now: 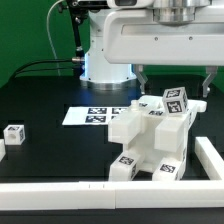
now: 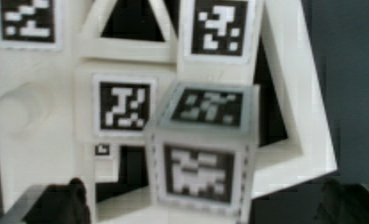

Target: Assemble chair

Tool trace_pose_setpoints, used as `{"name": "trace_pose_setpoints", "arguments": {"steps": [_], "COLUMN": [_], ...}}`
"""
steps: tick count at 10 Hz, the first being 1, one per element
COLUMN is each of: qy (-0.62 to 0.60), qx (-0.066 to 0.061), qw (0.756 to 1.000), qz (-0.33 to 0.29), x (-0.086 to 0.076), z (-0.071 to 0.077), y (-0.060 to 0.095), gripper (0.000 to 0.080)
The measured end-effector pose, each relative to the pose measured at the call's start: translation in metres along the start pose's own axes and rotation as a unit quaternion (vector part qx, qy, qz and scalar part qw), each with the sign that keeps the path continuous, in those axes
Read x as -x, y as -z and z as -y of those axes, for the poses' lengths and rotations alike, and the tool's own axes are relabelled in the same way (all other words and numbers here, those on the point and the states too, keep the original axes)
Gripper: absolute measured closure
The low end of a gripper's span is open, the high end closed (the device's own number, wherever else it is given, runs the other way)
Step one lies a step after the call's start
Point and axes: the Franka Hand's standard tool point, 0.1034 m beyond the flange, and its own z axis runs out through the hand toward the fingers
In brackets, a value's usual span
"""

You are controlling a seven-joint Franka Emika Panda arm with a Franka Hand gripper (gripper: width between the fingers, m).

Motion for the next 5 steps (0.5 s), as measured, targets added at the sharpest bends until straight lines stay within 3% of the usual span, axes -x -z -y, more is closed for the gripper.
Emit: {"name": "trace_pose_setpoints", "arguments": {"steps": [1, 2, 3, 5], "qy": [-0.002, -0.011, -0.021, -0.04], "qx": [0.001, 0.001, 0.001, 0.001], "qw": [1.0, 1.0, 1.0, 0.999], "qz": [0.001, 0.0, 0.001, 0.001], "x": [0.0015, 0.0009, 0.0009, 0.0008], "z": [0.0019, 0.0011, 0.0008, 0.0007], "y": [-0.0021, -0.0018, -0.0021, -0.0022], "gripper": [0.0151, 0.0275, 0.0275, 0.0521]}}
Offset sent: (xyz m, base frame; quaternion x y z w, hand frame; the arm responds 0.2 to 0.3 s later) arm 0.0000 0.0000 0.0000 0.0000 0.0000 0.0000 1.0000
